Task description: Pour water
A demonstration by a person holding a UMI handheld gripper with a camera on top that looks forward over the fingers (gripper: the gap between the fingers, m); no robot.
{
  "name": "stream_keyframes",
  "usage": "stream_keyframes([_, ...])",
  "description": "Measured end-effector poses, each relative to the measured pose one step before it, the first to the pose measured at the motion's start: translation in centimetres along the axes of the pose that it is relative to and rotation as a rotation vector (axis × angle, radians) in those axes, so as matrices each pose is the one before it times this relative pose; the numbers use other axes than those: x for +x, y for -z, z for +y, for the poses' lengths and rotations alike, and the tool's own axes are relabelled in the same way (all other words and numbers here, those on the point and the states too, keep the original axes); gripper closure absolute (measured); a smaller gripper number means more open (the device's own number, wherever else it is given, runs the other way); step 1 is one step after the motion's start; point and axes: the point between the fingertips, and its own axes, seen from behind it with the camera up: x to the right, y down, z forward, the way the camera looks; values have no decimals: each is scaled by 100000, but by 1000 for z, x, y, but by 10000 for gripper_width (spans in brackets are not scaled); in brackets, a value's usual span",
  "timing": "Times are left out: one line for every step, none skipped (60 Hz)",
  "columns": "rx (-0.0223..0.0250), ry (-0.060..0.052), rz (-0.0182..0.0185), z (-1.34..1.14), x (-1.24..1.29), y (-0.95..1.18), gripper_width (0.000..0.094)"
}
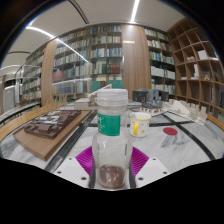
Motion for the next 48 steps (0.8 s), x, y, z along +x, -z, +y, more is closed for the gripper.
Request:
stream_keyframes([-17,285,-417,8,-79,5,483])
stream_keyframes([60,255,-493,9,-85,-12,496])
stream_keyframes([81,-83,-520,-53,-92,52,496])
stream_keyframes([50,-64,-754,-37,-55,213,515])
stream_keyframes([-208,90,-697,-89,-97,45,515])
stream_keyframes([204,205,-576,-155,-84,53,516])
stream_keyframes([120,388,-674,-191,-119,32,516])
stream_keyframes([307,169,-742,-86,-185,-6,515])
stream_keyframes([198,-38,-830,-256,-190,38,515])
stream_keyframes([253,-365,-851,-307,-213,48,516])
stream_keyframes([302,-674,-1042,-350,-261,21,517])
stream_keyframes([460,-1054,-1247,-453,-323,38,516])
stream_keyframes([552,-1367,-1238,-515,-317,22,516])
stream_keyframes([582,-1537,-1206,-569,-321,2,517])
stream_keyframes([680,-1735,-1467,-628,-372,-54,517])
stream_keyframes([766,-1958,-1880,-702,-471,-79,518])
stream_keyframes([563,-1901,-1727,-681,-647,-37,518])
stream_keyframes([666,-2545,-1762,-689,-464,-148,518])
stream_keyframes([759,-2721,-2036,-792,-45,-270,517])
stream_keyframes([845,-2863,-1949,-791,-354,-228,518])
stream_keyframes([821,-3068,-2288,-812,-491,-258,517])
stream_keyframes([851,-3222,-2606,-829,-530,-288,519])
stream_keyframes([860,-3390,-2693,-824,-540,-328,519])
stream_keyframes([835,-3609,-2733,-831,-558,-332,519])
stream_keyframes([690,-3911,-2882,-801,-596,-360,519])
stream_keyframes([568,-4060,-2518,-626,-1213,-889,519])
stream_keyframes([489,-4489,-3461,-747,-703,-361,519])
stream_keyframes([723,-4516,-3602,-785,42,-342,519])
stream_keyframes([839,-4545,-2765,-787,-343,-394,520])
stream_keyframes([865,-4770,-2444,-781,-249,-442,520])
stream_keyframes([676,-5015,-2555,-718,-341,-450,520])
stream_keyframes([338,-5351,-2944,-635,-344,-510,520])
stream_keyframes([160,-5677,-3075,-610,-416,-468,520])
stream_keyframes([312,-5775,-2134,-57,-1231,-665,520])
stream_keyframes([273,-6106,-2598,-618,324,-827,521])
stream_keyframes([5,-6640,-2604,-576,-122,-418,520])
stream_keyframes([-52,-6810,-2506,-526,-127,-398,521])
stream_keyframes([50,-6957,-2387,-567,-10,-418,520])
stream_keyframes([27,-6936,-2446,-580,-26,-449,521])
stream_keyframes([-139,-6955,-2677,-541,-33,-401,523])
stream_keyframes([91,-6953,-2681,-665,12,-319,522])
stream_keyframes([675,-6685,-2412,-848,63,-269,522])
stream_keyframes([1046,-6426,-1879,-441,-496,41,523])
stream_keyframes([1017,-5814,-2037,-881,100,-261,523])
stream_keyframes([880,-5150,-1915,-721,362,-381,524])
stream_keyframes([1005,-5381,-1836,-861,130,-119,521])
stream_keyframes([1290,-5165,-1627,-926,166,-66,521])
stream_keyframes([1446,-4876,-1418,-918,141,-15,522])
